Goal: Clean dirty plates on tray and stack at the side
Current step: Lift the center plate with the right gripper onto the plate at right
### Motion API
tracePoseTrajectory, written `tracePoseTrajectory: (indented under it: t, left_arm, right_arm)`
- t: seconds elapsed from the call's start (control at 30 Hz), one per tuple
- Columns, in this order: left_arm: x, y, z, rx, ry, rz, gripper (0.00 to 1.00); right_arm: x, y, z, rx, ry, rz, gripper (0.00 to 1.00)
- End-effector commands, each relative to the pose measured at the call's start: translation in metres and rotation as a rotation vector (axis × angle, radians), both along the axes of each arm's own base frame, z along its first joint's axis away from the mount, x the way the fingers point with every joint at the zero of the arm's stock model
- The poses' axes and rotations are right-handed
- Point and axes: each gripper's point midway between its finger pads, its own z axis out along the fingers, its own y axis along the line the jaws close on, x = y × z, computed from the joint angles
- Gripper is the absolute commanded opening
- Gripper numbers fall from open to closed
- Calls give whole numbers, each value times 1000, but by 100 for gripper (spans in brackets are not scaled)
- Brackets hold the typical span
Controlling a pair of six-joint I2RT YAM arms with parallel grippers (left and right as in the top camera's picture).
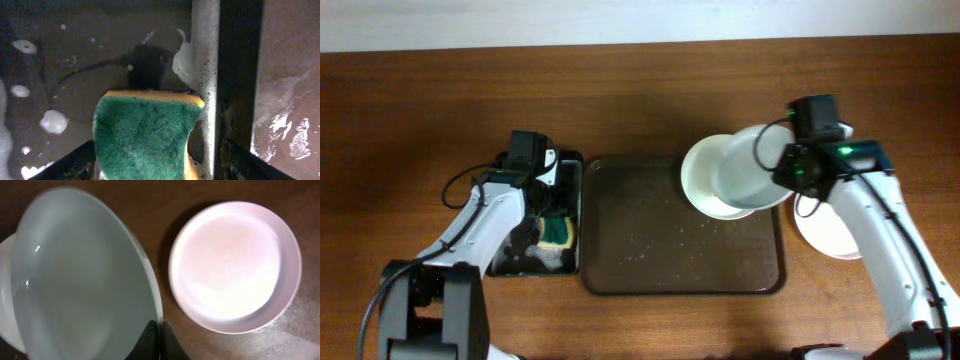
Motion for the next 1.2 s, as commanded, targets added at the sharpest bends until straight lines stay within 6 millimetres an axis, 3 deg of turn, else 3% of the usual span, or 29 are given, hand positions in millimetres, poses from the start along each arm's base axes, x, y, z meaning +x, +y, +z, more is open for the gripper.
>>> tracePoseTrajectory:
  t: [0.0,0.03,0.13,0.17,0.23,0.33,0.37,0.43,0.53,0.63,0.73,0.8,0.83,0.93,1.03,1.07,1.17]
  left_arm:
    - [-4,-12,-16,-50,56,-15,57]
    - [-4,-12,-16,-49,57,-14,42]
    - [-3,-12,-16,-48,53,-14,26]
    - [-3,-11,-16,-45,53,-13,11]
    - [-4,-11,-16,-45,57,-13,0]
    - [-8,-10,-18,-39,74,-12,0]
    - [-10,-10,-18,-38,82,-11,36]
    - [-12,-9,-19,-37,89,-11,70]
    - [-13,-9,-19,-37,93,-11,71]
    - [-13,-9,-19,-37,92,-11,72]
    - [-13,-9,-19,-37,92,-11,72]
    - [-13,-9,-19,-37,92,-11,72]
    - [-13,-9,-19,-37,92,-11,73]
    - [-13,-9,-19,-37,92,-11,73]
    - [-13,-9,-19,-37,94,-11,72]
    - [-15,-9,-19,-36,99,-11,73]
    - [-16,-9,-19,-36,104,-11,73]
  right_arm:
    - [4,28,11,205,-31,234,4]
    - [3,38,11,224,-29,301,4]
    - [-2,67,18,195,-36,437,4]
    - [-4,71,24,147,-47,459,4]
    - [-10,81,33,48,-64,505,4]
    - [-16,94,41,-247,-58,585,4]
    - [-17,100,49,-358,-79,611,4]
    - [-19,112,65,-523,-129,643,4]
    - [-30,143,98,-787,-259,705,4]
    - [-42,163,122,-923,-360,727,4]
    - [-48,174,123,-906,-396,739,4]
    - [-43,170,104,-697,-390,633,4]
    - [-40,166,91,-578,-358,577,4]
    - [-19,115,67,-360,-254,325,4]
    - [-1,44,46,-127,-163,75,4]
    - [-1,12,39,-22,-135,-30,4]
    - [-14,-60,22,103,-88,-234,4]
